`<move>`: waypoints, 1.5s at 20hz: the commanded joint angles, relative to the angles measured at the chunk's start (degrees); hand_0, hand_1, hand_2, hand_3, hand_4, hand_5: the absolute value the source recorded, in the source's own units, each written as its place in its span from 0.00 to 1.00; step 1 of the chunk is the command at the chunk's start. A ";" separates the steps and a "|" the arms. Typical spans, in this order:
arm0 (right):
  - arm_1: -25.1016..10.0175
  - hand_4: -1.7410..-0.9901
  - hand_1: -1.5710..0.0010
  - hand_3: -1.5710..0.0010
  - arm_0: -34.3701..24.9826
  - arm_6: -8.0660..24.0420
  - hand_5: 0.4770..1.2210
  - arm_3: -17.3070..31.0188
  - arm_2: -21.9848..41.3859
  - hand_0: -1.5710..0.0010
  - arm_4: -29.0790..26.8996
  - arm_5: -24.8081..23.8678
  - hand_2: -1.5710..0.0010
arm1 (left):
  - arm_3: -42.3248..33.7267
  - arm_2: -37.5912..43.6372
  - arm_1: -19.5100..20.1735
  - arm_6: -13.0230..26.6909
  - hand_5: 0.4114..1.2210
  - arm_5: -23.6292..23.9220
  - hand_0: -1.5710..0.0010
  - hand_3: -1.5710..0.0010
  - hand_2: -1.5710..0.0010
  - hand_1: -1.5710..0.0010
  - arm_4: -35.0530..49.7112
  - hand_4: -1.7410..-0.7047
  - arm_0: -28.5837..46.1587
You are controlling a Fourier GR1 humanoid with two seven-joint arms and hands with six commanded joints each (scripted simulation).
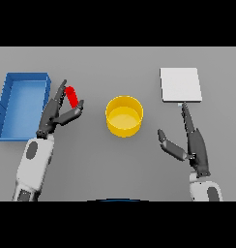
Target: Pick up the red beaker and tilt it to pour out 1 green nut into yellow bowl. Pick up the yellow bowl and place it on the metallic measuring scale.
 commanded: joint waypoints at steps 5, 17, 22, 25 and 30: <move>-0.06 0.63 1.00 1.00 0.13 0.21 0.22 0.16 -0.57 1.00 -1.08 0.38 1.00 | 5.20 0.38 -0.23 -0.12 0.34 0.54 1.00 1.00 1.00 1.00 -0.94 0.43 -4.57; -0.12 0.64 1.00 1.00 0.06 1.00 0.22 -0.39 -0.81 1.00 -0.68 -0.21 1.00 | 16.99 5.51 -2.49 -6.48 0.46 2.04 0.82 0.81 0.77 0.79 2.25 0.28 -11.87; 0.12 0.65 1.00 1.00 0.64 0.48 0.22 -0.57 -0.21 1.00 -0.07 -0.28 1.00 | 19.38 4.69 -2.03 -7.79 0.82 3.27 0.30 0.38 0.27 0.28 0.14 0.13 -13.65; 0.16 0.64 1.00 1.00 0.46 0.82 0.23 0.03 -0.66 1.00 -0.35 -0.51 1.00 | 18.71 4.10 -2.42 -5.81 0.91 3.18 0.15 0.19 0.14 0.15 -0.62 0.21 -13.62; 0.05 0.64 1.00 1.00 0.87 0.12 0.23 -1.10 -0.57 1.00 -1.08 0.11 1.00 | 17.97 5.47 -3.09 -6.79 0.89 5.14 0.05 0.06 0.05 0.05 1.53 0.09 -14.45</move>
